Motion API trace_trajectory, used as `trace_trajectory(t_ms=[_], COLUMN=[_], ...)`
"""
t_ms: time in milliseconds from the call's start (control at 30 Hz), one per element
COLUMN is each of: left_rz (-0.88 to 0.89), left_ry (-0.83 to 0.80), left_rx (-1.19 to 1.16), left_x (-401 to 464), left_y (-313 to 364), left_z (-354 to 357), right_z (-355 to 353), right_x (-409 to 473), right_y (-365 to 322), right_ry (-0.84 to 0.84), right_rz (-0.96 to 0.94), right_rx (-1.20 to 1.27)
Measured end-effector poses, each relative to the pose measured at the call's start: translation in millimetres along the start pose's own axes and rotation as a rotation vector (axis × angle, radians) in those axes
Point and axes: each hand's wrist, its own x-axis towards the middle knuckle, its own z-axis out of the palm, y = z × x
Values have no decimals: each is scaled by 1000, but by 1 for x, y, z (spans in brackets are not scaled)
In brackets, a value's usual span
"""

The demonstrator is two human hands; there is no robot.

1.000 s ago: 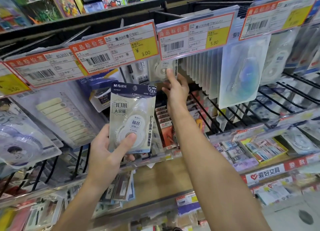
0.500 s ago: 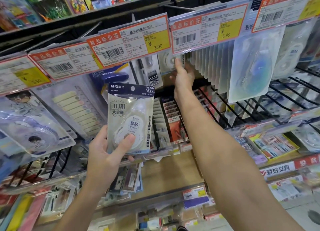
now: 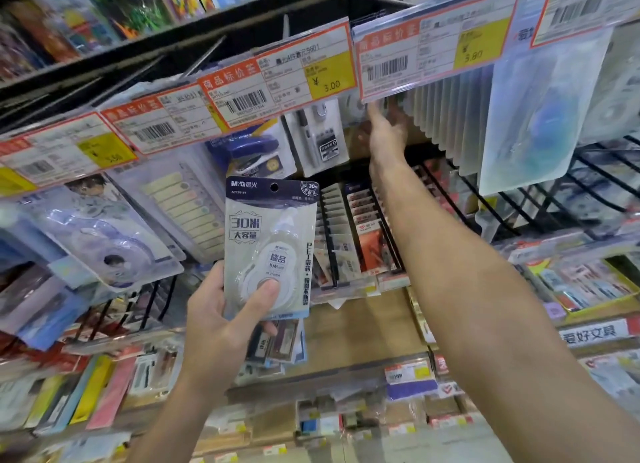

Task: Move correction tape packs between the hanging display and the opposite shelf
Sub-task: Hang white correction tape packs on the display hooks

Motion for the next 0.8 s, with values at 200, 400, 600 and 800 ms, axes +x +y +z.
trace_trajectory(t_ms=[200, 400, 600, 800], left_rz=[16, -1, -12, -43], left_ry=[-20, -9, -28, -35], left_rx=[-9, -37, -57, -83], left_x=[-5, -14, -37, -66], left_y=[2, 7, 5, 0], left_z=[1, 7, 11, 16], right_z=[-9, -26, -46, -90], right_x=[-6, -47, -104, -157], right_y=[3, 1, 5, -19], right_ry=[-12, -110, -322, -371], right_rz=[10, -28, -210, -443], right_rx=[-53, -541, -1290, -1726])
